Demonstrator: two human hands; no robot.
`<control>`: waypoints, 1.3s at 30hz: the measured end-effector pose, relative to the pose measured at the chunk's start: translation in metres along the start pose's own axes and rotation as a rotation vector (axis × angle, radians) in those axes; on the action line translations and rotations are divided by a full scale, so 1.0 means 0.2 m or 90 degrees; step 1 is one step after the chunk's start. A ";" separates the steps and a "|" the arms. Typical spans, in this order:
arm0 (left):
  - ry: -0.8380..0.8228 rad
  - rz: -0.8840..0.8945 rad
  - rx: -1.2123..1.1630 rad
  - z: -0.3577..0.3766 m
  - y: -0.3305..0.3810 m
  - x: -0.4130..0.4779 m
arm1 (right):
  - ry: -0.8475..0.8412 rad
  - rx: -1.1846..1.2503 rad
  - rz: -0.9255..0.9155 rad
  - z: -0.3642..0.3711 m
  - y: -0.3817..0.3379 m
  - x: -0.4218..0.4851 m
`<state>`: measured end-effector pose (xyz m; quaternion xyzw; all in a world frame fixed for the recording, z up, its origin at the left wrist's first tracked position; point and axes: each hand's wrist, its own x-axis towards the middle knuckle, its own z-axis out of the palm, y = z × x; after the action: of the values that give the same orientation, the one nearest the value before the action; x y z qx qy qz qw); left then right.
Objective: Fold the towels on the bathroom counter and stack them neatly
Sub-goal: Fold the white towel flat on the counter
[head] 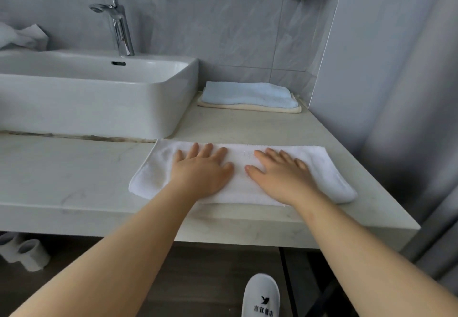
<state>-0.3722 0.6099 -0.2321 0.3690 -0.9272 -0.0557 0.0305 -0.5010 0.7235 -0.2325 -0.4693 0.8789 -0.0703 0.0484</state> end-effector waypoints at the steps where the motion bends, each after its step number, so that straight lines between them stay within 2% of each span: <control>1: -0.006 -0.002 0.006 -0.01 -0.02 -0.01 | -0.009 0.001 0.013 -0.01 0.02 -0.01; 12: -0.008 -0.119 0.023 -0.05 -0.24 -0.07 | 0.003 0.025 0.167 -0.08 0.25 -0.03; 17: 0.005 -0.126 0.022 -0.06 -0.26 -0.08 | 0.020 0.007 0.196 -0.08 0.25 -0.01; 19: 0.030 -0.127 -0.006 -0.06 -0.25 -0.09 | 0.082 0.002 0.209 -0.06 0.23 -0.02; 20: 0.065 -0.133 -0.031 -0.06 -0.25 -0.09 | 0.156 -0.003 0.208 -0.05 0.23 -0.04; 22: 0.179 -0.150 -0.080 -0.06 -0.25 -0.11 | 0.322 -0.026 0.200 -0.04 0.21 -0.09; 24: 0.291 -0.163 -0.083 -0.05 -0.25 -0.16 | 0.384 -0.050 0.201 -0.03 0.22 -0.15; 26: 0.326 -0.180 -0.061 -0.03 -0.26 -0.22 | 0.346 -0.043 0.220 -0.02 0.25 -0.18; 31: 0.178 -0.229 -0.046 0.01 -0.27 -0.27 | 0.226 0.010 0.237 0.01 0.28 -0.20; 35: 0.139 -0.237 -0.004 -0.02 -0.26 -0.24 | 0.196 0.010 0.232 -0.01 0.28 -0.19; 39: 0.156 -0.225 -0.051 -0.03 -0.23 -0.21 | 0.214 -0.024 0.229 -0.02 0.25 -0.17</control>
<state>-0.3104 0.6052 -0.2321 0.5287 -0.8343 -0.0516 0.1477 -0.5236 0.7802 -0.2364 -0.2880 0.9451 -0.1215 -0.0955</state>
